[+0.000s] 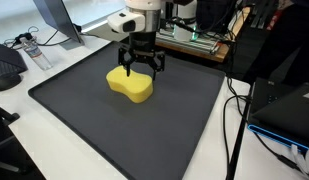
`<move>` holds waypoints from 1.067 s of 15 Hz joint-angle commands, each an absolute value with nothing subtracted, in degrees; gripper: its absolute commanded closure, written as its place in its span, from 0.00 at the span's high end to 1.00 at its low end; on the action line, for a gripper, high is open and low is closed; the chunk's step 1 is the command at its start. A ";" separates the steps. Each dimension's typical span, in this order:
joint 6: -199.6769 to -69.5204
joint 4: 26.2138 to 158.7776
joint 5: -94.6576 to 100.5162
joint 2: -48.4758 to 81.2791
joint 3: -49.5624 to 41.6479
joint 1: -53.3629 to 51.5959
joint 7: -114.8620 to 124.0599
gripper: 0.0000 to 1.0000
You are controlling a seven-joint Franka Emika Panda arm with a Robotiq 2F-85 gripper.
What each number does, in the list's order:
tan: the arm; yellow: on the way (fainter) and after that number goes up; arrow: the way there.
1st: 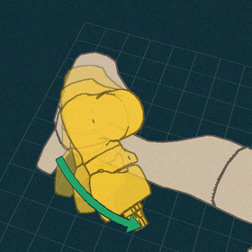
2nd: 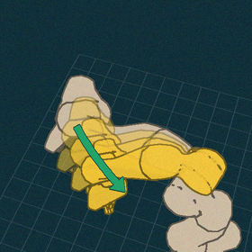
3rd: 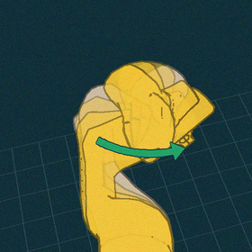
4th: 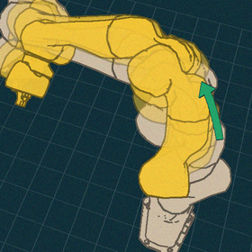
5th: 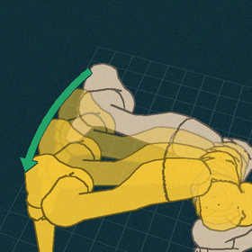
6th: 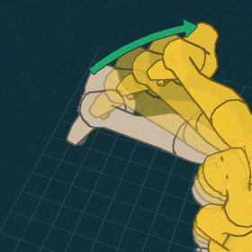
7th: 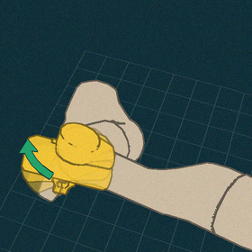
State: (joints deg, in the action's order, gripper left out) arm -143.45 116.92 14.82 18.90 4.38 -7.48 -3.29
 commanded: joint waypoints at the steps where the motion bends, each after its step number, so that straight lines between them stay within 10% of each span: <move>1: -152.10 125.11 14.43 17.33 3.31 -6.61 -2.04 1.00; 16: -159.82 126.67 12.74 20.57 2.47 -3.34 -8.42 1.00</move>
State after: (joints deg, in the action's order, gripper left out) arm -154.37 125.85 14.67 19.59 1.30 -5.96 -4.05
